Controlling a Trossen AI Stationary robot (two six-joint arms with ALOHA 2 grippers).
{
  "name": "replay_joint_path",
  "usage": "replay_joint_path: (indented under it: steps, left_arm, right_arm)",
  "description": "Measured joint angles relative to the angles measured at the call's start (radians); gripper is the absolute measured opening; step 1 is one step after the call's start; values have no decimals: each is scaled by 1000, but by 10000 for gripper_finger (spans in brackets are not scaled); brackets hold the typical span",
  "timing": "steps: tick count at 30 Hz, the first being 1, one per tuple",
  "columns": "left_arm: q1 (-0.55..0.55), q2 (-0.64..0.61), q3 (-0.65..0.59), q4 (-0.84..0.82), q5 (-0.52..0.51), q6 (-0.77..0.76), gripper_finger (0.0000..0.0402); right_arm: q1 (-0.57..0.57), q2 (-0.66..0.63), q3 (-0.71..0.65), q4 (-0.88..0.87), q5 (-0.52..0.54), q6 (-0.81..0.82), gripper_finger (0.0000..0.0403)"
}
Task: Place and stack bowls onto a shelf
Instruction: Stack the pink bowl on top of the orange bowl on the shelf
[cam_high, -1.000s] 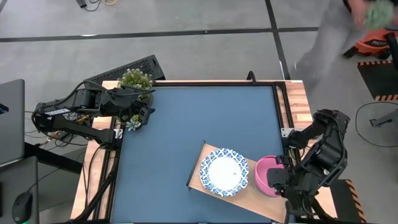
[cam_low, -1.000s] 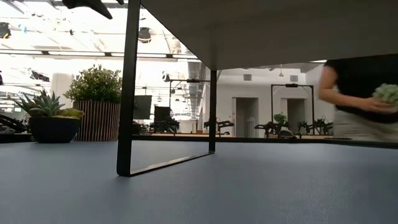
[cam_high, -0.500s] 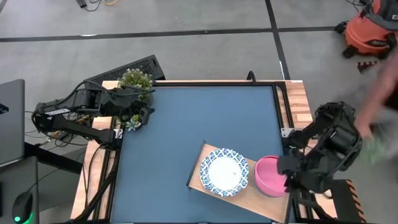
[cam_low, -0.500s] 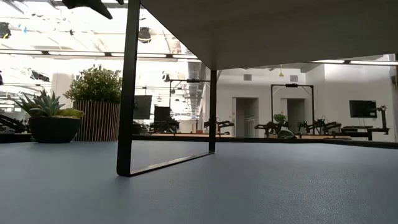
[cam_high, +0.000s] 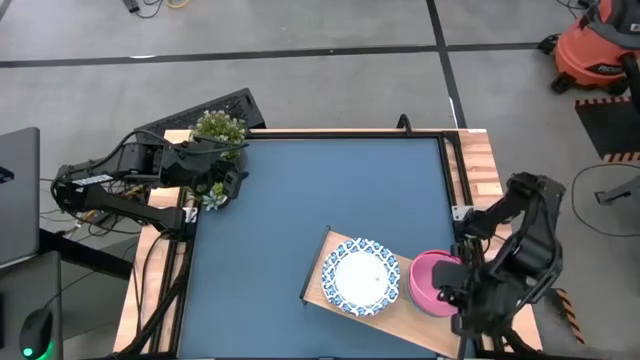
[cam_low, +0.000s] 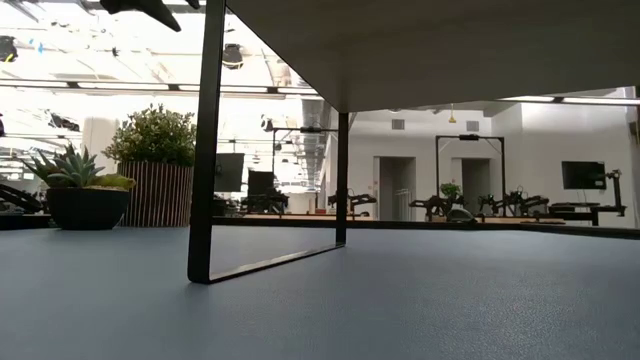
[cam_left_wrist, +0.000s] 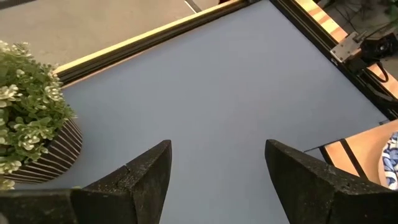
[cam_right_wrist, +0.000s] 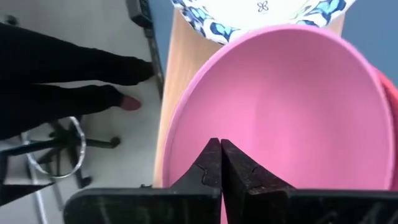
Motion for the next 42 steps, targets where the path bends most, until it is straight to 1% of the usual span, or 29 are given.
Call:
replay_joint_path:
  steps: [2, 10, 20, 27, 33, 36, 42]
  left_arm:
    - [0, 0, 0, 0, -12, 0, 243]
    - [0, 0, 0, 0, -18, -23, 243]
    - [0, 0, 0, 0, -18, -38, 243]
    - [0, 0, 0, 0, -18, -46, 243]
    - [0, 6, 0, 1, -41, -52, 243]
    - [0, 10, 1, 1, -42, -52, 243]
    - [0, 16, 1, 1, -42, -52, 243]
  right_arm:
    - [4, 13, -14, 0, 11, 6, 17]
    - [1, 14, -92, 1, 113, 40, 17]
    - [1, 14, -191, -1, 113, 53, 17]
    - [1, 14, -197, 0, 113, 40, 17]
    - [1, 15, -197, 0, 142, 41, 18]
    - [-7, 32, -197, -1, 168, 56, 18]
    - [-10, 70, -197, 0, 163, 29, 18]
